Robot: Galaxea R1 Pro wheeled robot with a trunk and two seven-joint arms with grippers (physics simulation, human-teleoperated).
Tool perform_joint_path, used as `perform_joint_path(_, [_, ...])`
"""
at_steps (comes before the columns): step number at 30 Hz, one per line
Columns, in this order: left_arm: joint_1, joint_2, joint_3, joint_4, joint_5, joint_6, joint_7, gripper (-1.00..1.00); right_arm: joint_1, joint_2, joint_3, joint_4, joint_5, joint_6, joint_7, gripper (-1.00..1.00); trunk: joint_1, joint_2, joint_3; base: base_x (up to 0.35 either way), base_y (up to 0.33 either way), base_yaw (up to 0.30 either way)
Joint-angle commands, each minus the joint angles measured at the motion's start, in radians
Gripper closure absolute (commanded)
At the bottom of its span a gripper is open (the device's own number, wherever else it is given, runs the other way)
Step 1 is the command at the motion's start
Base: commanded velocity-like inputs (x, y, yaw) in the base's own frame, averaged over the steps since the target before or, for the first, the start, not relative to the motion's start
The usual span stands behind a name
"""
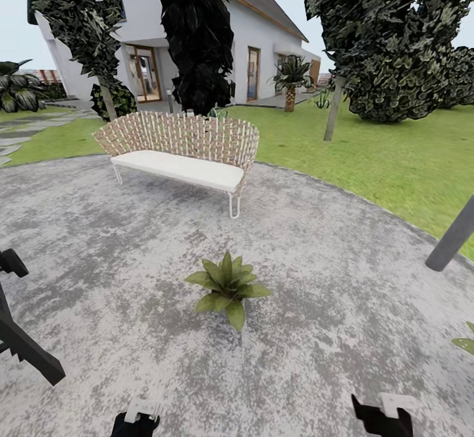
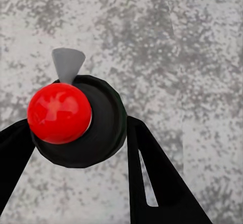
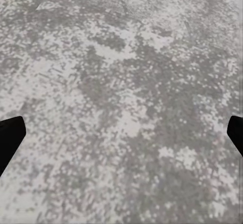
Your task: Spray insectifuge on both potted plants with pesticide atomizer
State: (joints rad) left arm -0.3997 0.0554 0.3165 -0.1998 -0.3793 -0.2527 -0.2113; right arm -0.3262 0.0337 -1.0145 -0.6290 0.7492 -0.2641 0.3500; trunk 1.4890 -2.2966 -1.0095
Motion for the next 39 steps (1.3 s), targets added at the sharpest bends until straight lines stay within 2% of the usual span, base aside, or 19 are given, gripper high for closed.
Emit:
perform_joint_path(1, [-0.001, 0.0, 0.009, 0.0, -0.008, -0.003, -0.005, 1.0, -0.001, 0.0, -0.008, -0.001, 0.009, -0.005, 0.007, -1.0, 0.0, 0.0, -0.001, 0.0, 0.0, 0.0])
perform_joint_path(6, [-0.001, 0.0, 0.009, 0.0, -0.007, -0.003, -0.005, 1.0, -0.001, -0.001, -0.009, -0.001, 0.009, -0.005, 0.007, -1.0, 0.0, 0.0, -0.001, 0.023, 0.021, 0.0])
perform_joint_path(14, [-0.001, 0.0, 0.009, 0.0, -0.006, -0.003, -0.005, 1.0, -0.001, 0.005, -0.006, -0.001, 0.007, -0.005, 0.009, -1.0, 0.0, 0.0, -0.001, 0.159, 0.211, 0.0])
perform_joint_path(23, [-0.001, 0.0, 0.001, -0.007, -0.011, -0.002, -0.014, 1.0, -0.001, 0.003, -0.004, 0.0, 0.011, -0.003, 0.008, -1.0, 0.0, 0.0, -0.002, 0.09, 0.019, 0.094])
perform_joint_path(25, [-0.006, 0.0, -0.01, -0.011, -0.027, 0.006, -0.024, 1.0, -0.001, 0.0, 0.0, 0.0, 0.04, -0.002, 0.01, -1.0, 0.0, 0.0, -0.002, 0.003, 0.0, 0.019])
perform_joint_path(27, [-0.011, 0.001, -0.04, -0.013, -0.068, 0.009, -0.054, 1.0, -0.001, -0.006, 0.015, 0.0, 0.114, -0.002, 0.012, -1.0, 0.0, 0.0, -0.002, 0.001, 0.0, 0.008])
perform_joint_path(28, [-0.014, 0.002, -0.075, -0.014, -0.116, 0.012, -0.102, 1.0, -0.001, -0.018, 0.04, 0.001, 0.191, -0.003, 0.013, -1.0, 0.0, 0.0, -0.002, 0.0, 0.0, 0.003])
perform_joint_path(29, [-0.019, 0.003, -0.093, -0.02, -0.15, 0.016, -0.144, 1.0, -0.001, -0.027, 0.062, 0.002, 0.24, -0.003, 0.013, -1.0, 0.0, 0.0, -0.002, 0.0, 0.0, 0.002])
perform_joint_path(30, [-0.03, 0.006, -0.105, -0.031, -0.182, 0.021, -0.191, 1.0, -0.002, -0.034, 0.087, 0.002, 0.276, -0.004, 0.012, -1.0, 0.0, 0.0, -0.002, 0.0, 0.0, 0.001])
perform_joint_path(31, [-0.056, 0.01, -0.119, -0.057, -0.224, 0.034, -0.269, 1.0, -0.002, -0.04, 0.136, 0.0, 0.307, -0.004, 0.013, -1.0, 0.0, 0.0, -0.002, 0.0, 0.0, 0.0])
perform_joint_path(32, [-0.083, 0.013, -0.128, -0.086, -0.259, 0.06, -0.358, 1.0, -0.002, -0.043, 0.205, -0.001, 0.323, -0.004, 0.014, -1.0, 0.0, 0.0, -0.002, 0.0, 0.0, 0.0])
perform_joint_path(34, [-0.128, 0.017, -0.134, -0.139, -0.33, 0.126, -0.531, 1.0, -0.002, -0.043, 0.382, -0.003, 0.334, -0.003, 0.014, -1.0, 0.0, 0.0, -0.002, 0.0, 0.0, 0.0])
perform_joint_path(36, [-0.177, 0.01, -0.135, -0.219, -0.458, 0.174, -0.733, 1.0, -0.007, -0.037, 0.606, -0.005, 0.338, 0.001, 0.015, -1.0, 0.0, 0.0, -0.002, 0.0, 0.0, 0.0])
perform_joint_path(37, [-0.187, 0.007, -0.135, -0.246, -0.5, 0.181, -0.788, 1.0, -0.013, -0.033, 0.657, -0.006, 0.338, 0.002, 0.015, -1.0, 0.0, 0.0, -0.002, 0.0, 0.0, 0.0])
perform_joint_path(39, [-0.199, 0.001, -0.135, -0.296, -0.579, 0.189, -0.882, 1.0, -0.034, -0.014, 0.725, -0.006, 0.338, 0.005, 0.05, -1.0, 0.0, 0.0, -0.002, 0.0, 0.0, 0.0])
